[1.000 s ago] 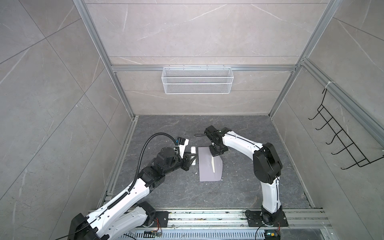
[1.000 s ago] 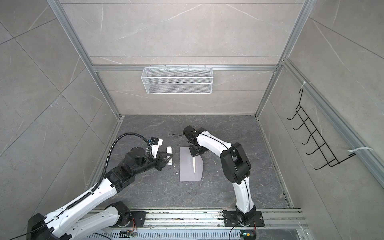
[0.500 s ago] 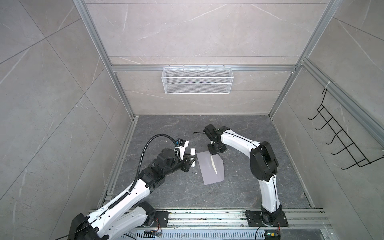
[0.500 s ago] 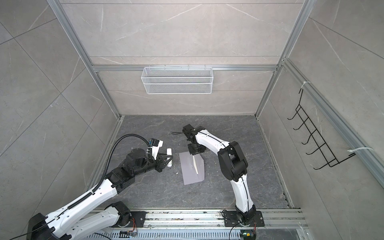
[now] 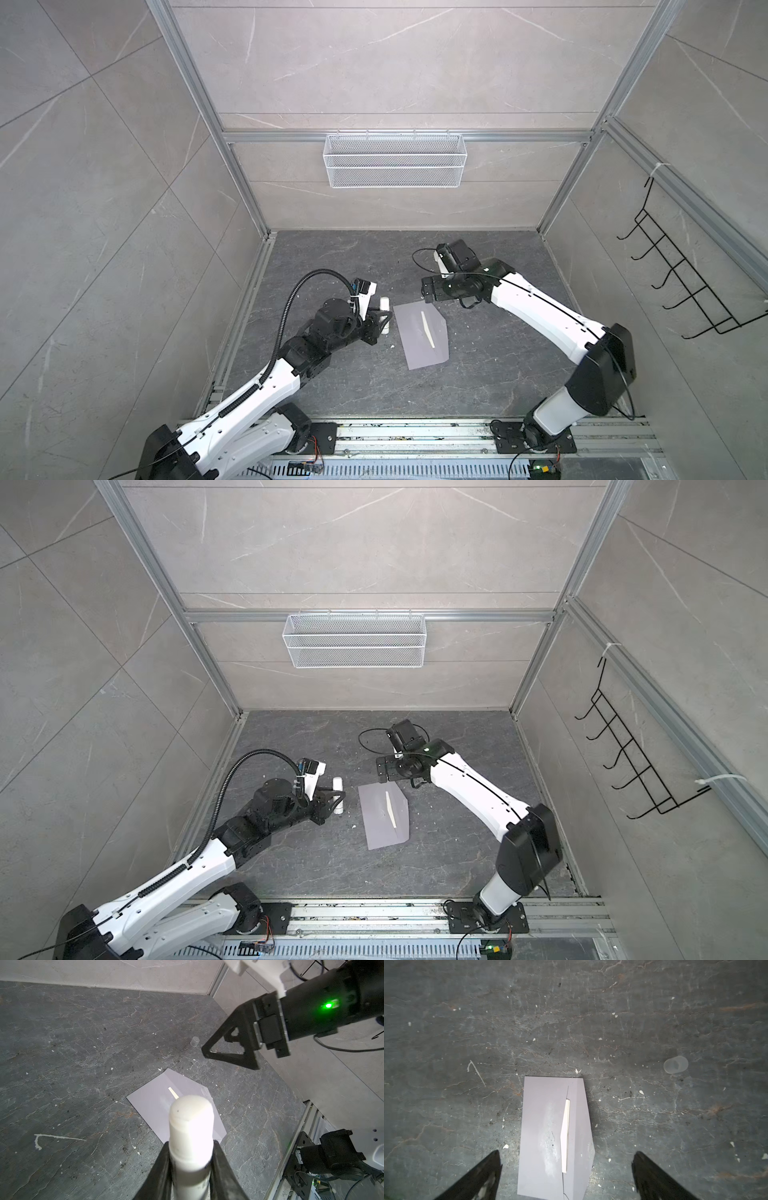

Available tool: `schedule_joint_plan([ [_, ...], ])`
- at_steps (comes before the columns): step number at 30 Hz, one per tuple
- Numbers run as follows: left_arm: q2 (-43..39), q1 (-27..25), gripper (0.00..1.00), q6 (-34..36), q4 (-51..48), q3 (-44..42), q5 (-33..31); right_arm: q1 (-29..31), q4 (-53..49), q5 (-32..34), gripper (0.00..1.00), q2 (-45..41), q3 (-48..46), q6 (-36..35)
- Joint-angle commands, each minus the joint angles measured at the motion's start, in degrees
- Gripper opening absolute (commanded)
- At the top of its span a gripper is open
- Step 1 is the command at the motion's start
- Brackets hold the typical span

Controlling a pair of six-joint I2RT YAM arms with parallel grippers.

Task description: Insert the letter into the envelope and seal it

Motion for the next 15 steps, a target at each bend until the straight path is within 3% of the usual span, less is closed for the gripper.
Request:
schedule_joint_plan([
  [1,0.72,0.33,0.00,1.19,3.56,0.31,0.23,-0.29,3.70,1.28,0.99,-4.24,-4.48,2.51],
  [8,3.80,0.33,0.00,-0.41,5.62,-0.33,0.50,-1.94,5.42,6.34,0.99,-11.02,-13.53,6.48],
  [15,9.21,0.30,0.00,-3.35,10.09,-1.13,0.77,-5.17,12.20,5.26,0.97,-14.96,-23.90,9.40],
])
